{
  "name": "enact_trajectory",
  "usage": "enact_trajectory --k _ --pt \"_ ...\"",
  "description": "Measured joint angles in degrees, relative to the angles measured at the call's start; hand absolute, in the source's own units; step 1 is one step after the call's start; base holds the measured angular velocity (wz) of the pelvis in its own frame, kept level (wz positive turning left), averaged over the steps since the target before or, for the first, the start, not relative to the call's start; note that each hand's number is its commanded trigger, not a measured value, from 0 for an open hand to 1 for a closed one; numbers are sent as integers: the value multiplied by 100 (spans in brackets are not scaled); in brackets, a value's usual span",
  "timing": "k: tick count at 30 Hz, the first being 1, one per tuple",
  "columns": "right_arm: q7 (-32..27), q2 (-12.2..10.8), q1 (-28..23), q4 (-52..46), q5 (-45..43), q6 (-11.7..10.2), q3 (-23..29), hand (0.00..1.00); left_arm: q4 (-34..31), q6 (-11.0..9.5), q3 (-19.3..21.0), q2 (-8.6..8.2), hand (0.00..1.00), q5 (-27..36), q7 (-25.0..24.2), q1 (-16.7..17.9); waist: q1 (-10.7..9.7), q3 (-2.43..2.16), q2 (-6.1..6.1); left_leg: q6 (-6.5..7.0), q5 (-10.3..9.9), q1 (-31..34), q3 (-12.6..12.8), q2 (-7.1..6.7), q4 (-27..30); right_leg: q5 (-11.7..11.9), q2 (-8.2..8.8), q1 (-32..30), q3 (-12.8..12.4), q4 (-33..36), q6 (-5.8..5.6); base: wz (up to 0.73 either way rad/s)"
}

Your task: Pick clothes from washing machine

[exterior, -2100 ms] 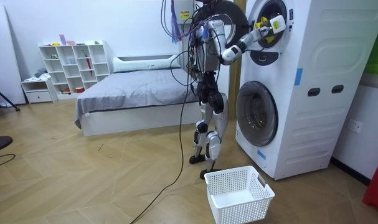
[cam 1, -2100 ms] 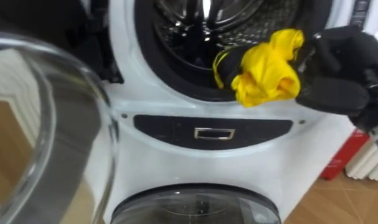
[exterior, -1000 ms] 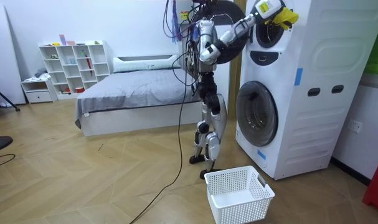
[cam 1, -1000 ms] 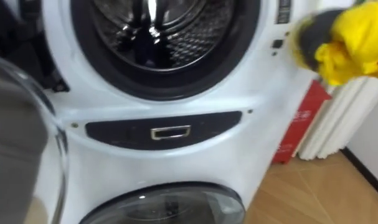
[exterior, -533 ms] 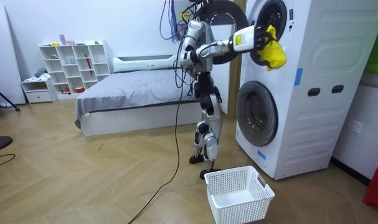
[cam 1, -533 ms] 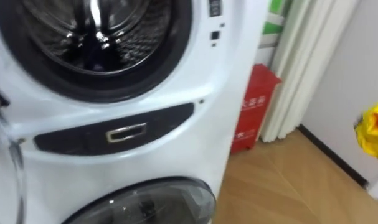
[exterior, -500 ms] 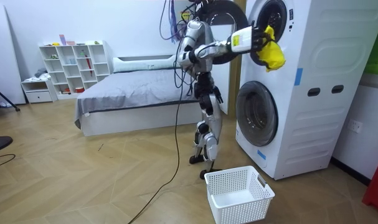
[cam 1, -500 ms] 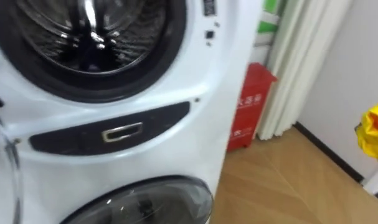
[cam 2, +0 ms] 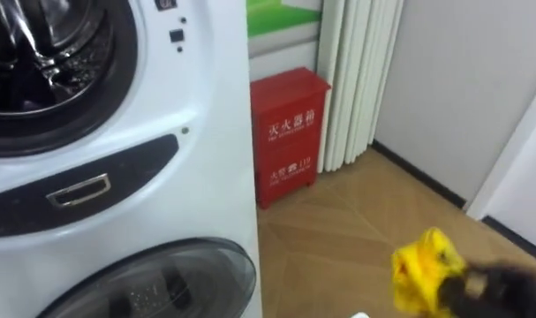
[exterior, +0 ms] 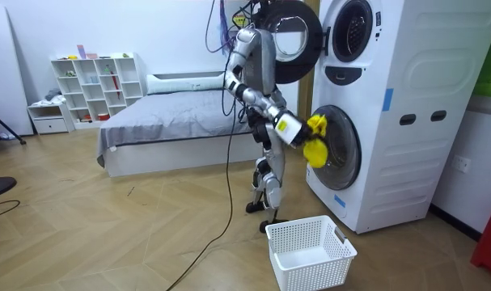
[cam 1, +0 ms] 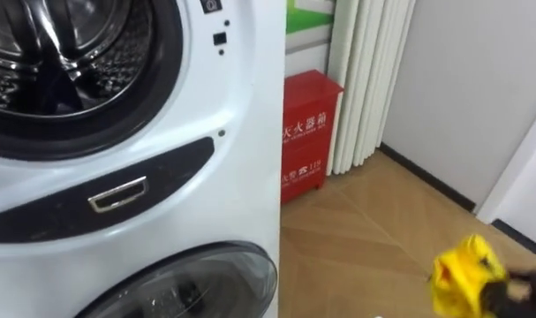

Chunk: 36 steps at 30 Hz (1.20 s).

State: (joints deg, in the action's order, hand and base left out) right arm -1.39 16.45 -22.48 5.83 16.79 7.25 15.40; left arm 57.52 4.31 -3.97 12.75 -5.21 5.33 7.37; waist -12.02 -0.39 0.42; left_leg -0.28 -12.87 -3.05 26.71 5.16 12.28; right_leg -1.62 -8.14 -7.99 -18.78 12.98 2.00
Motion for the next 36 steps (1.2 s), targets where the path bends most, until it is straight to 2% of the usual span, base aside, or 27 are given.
enact_trajectory --k 1,3,5,6,7,8,9,10,11,14,18,22,24,26,28,34,35,36 --pt "43 -30 104 426 106 -1 -80 100 26 -1 -90 -4 0 73 -27 -38 -11 -16 66 -2 0 35 2 0 5 9 -4 -31 -8 1 -14 0" --pt "76 -47 330 1064 151 -14 -149 100 35 -5 -204 -11 0 92 -125 -97 -13 0 175 12 -7 77 8 -5 12 7 -5 -82 -17 0 -10 -2" --pt "63 -45 560 1669 151 -23 -302 100 62 -27 -320 -6 0 99 -247 -149 -11 -16 367 36 -27 233 -1 0 70 6 3 -195 -3 23 -11 0" --pt "72 -51 610 1780 152 -38 -330 100 70 -54 -321 -6 0 98 -274 -159 -22 -12 407 35 -26 264 -11 -4 83 3 4 -228 -4 61 -30 0" --pt "90 -50 726 2046 171 -94 -361 100 113 -107 -309 -4 0 79 -310 -183 -25 16 480 29 -23 303 -15 -13 94 -9 7 -284 -3 106 -45 0" --pt "71 -46 813 2240 270 -114 -361 100 115 -130 -312 -4 0 71 -348 -181 -17 16 561 28 -23 368 -23 -24 110 -10 11 -331 7 105 -46 3" --pt "49 -41 846 2304 323 -120 -359 100 115 -146 -313 -4 0 76 -364 -174 -15 17 593 29 -23 387 -30 -41 111 -11 12 -346 14 104 -48 6" --pt "19 -29 951 2463 342 -168 -352 100 121 -186 -314 -5 0 122 -390 -145 -11 0 680 30 -21 458 -50 -48 110 -13 15 -408 32 103 -48 8" --pt "-54 -29 1114 2626 340 -248 -336 100 183 -229 -310 -11 0 120 -431 -162 -11 15 752 34 -19 508 -60 -59 112 -14 14 -458 48 109 -51 7" --pt "-192 -3 1598 3223 459 -525 -350 100 213 -272 -292 -8 0 129 -456 -181 9 5 901 54 -1 651 -55 -89 110 -40 28 -647 59 196 -69 2" --pt "-393 18 1835 3677 650 -685 -361 100 268 -369 -296 -14 0 141 -455 -247 140 10 980 55 4 692 -83 -129 95 -135 71 -800 100 422 4 6" --pt "-566 87 2134 4143 742 -825 -474 100 470 -470 -338 -64 0 365 -424 -377 153 1 1098 61 41 841 -207 -209 55 -271 124 -1000 173 617 -11 13" --pt "-657 119 2335 4308 796 -878 -524 100 473 -475 -426 -77 0 569 -424 -417 142 17 1175 86 63 931 -210 -240 50 -288 148 -1134 177 695 -16 3" --pt "-799 123 2485 4331 861 -983 -554 100 583 -498 -454 -117 0 930 -424 -572 142 58 1270 138 124 1087 -230 -301 22 -300 188 -1339 177 782 -27 7" --pt "-869 124 2578 4439 888 -1048 -561 100 681 -519 -518 -124 0 1103 -422 -657 137 53 1323 148 147 1163 -235 -325 -19 -303 200 -1437 177 794 -27 3" --pt "-1287 139 2882 4553 825 -1111 -558 100 805 -657 -564 -212 0 1249 -307 -787 129 51 1355 170 227 1385 -244 -445 -99 -442 251 -1831 147 1112 -26 4" --pt "-1379 155 2959 4562 790 -1178 -558 91 899 -686 -593 -241 0 1252 -302 -889 123 54 1361 177 244 1441 -254 -466 -89 -444 262 -1903 130 1143 -29 4" --pt "-1421 157 2995 4564 766 -1224 -558 16 929 -691 -617 -245 0 1254 -302 -902 123 63 1351 181 256 1452 -253 -488 -92 -455 261 -1935 97 1184 -39 6"
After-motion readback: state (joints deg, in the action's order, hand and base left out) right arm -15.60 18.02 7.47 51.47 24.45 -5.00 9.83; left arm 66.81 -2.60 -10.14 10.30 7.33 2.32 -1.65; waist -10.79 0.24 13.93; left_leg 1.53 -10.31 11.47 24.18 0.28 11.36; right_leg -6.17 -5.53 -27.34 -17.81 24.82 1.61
